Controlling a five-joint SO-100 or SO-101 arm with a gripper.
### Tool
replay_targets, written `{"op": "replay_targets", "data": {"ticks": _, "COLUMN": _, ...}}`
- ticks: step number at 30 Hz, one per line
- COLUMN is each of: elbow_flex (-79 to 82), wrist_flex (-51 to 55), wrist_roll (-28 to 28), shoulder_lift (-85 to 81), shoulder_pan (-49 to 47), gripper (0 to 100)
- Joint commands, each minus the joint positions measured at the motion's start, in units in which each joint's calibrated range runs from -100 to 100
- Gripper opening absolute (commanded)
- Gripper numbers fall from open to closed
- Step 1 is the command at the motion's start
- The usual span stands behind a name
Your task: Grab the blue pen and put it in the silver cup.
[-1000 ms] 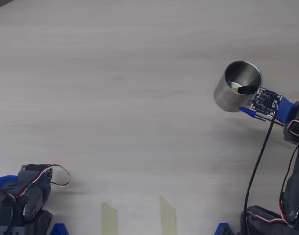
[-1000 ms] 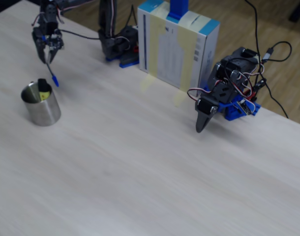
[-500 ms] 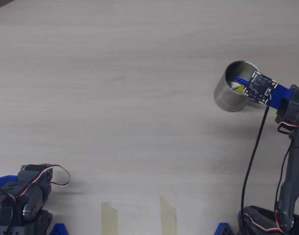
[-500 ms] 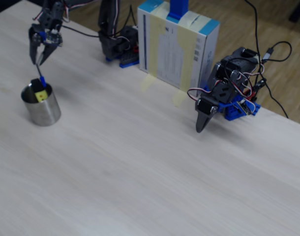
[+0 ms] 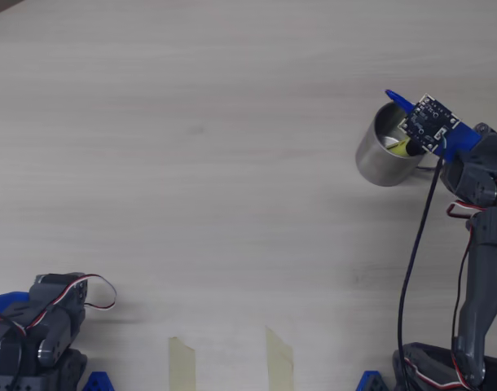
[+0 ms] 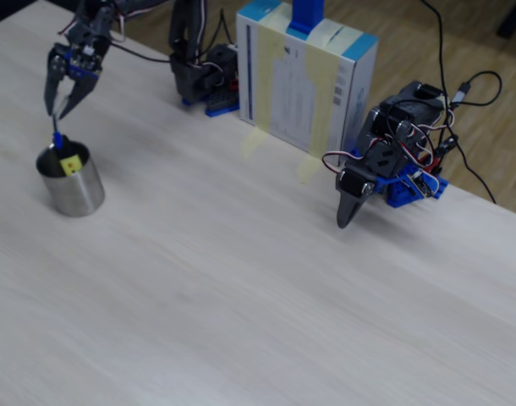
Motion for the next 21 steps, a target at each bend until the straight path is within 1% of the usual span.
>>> {"op": "replay_targets", "data": {"ticks": 1, "elbow_flex": -0.2, "wrist_flex": -2.9, "wrist_roll": -2.6, "shoulder_lift": -2.7, "shoulder_pan": -1.8, "gripper": 2}}
{"op": "replay_targets", "data": {"ticks": 6, "elbow_flex": -0.2, "wrist_flex": -5.4, "wrist_roll": -3.9, "shoulder_lift": -4.0, "shoulder_pan": -3.4, "gripper": 2}}
{"op": "replay_targets", "data": {"ticks": 14, "elbow_flex": 0.4, "wrist_flex": -6.6, "wrist_roll": -6.9, "shoulder_lift": -7.9, "shoulder_pan": -4.7, "gripper": 2}}
{"op": "replay_targets", "data": {"ticks": 21, "elbow_flex": 2.9, "wrist_flex": -14.3, "wrist_roll": -10.1, "shoulder_lift": -11.4, "shoulder_pan": -6.7, "gripper": 2}}
